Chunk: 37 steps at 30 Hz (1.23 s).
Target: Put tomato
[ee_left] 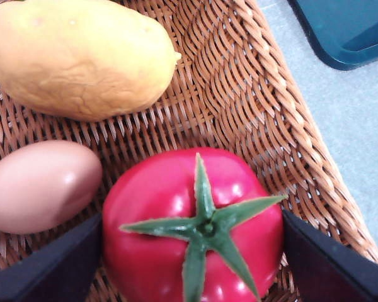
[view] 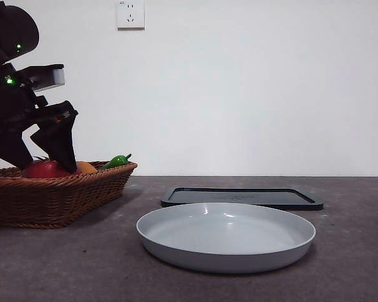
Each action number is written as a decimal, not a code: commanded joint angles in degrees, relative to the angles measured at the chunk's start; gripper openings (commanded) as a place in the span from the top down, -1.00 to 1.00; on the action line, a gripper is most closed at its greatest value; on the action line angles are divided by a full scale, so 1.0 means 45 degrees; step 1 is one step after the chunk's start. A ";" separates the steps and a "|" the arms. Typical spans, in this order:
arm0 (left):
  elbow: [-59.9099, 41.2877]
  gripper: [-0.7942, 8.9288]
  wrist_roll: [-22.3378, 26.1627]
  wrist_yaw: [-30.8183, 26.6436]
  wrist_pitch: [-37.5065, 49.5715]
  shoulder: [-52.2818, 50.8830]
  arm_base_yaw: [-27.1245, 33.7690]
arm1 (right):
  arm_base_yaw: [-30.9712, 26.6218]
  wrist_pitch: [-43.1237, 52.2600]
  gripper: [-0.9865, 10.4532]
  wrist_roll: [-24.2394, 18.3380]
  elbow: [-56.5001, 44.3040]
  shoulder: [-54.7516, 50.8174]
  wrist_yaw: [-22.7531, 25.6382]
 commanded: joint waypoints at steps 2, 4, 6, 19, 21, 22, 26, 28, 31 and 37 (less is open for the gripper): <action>0.0267 0.16 -0.0078 -0.0049 -0.0024 0.0219 -0.0034 | 0.0068 0.0039 0.15 -0.0097 0.0272 0.0073 -0.0044; 0.0267 0.16 -0.0219 -0.0044 -0.0029 0.0189 -0.0034 | 0.0068 0.0039 0.15 -0.0097 0.0272 0.0073 -0.0044; 0.0272 0.16 -0.0306 -0.0049 -0.0019 0.0092 -0.0034 | 0.0068 0.0039 0.15 -0.0097 0.0272 0.0078 -0.0039; 0.0806 0.16 -0.0719 0.0437 -0.0510 -0.2642 -0.0763 | 0.0068 0.0049 0.15 -0.0102 0.0272 0.0078 -0.0039; 0.0840 0.16 -0.0787 0.0777 -0.0534 -0.3036 -0.1209 | 0.0068 0.0044 0.15 -0.0097 0.0272 0.0078 -0.0039; 0.0840 0.16 -0.0869 0.0889 -0.0534 -0.3201 -0.1496 | 0.0068 0.0044 0.15 -0.0102 0.0272 0.0078 -0.0039; 0.0840 0.16 -0.0952 0.1054 -0.0520 -0.3376 -0.2817 | 0.0068 0.0044 0.15 -0.0097 0.0272 0.0083 -0.0034; 0.0840 0.16 -0.0952 0.1049 -0.0471 -0.3249 -0.3502 | 0.0068 0.0044 0.15 -0.0097 0.0272 0.0083 -0.0034; 0.0840 0.16 -0.0957 0.1049 -0.0180 -0.2895 -0.4478 | 0.0068 0.0039 0.15 -0.0097 0.0272 0.0083 -0.0034; 0.0840 0.16 -0.0952 0.1044 0.0763 -0.1399 -0.6305 | 0.0068 0.0005 0.15 -0.0092 0.0272 0.0083 -0.0034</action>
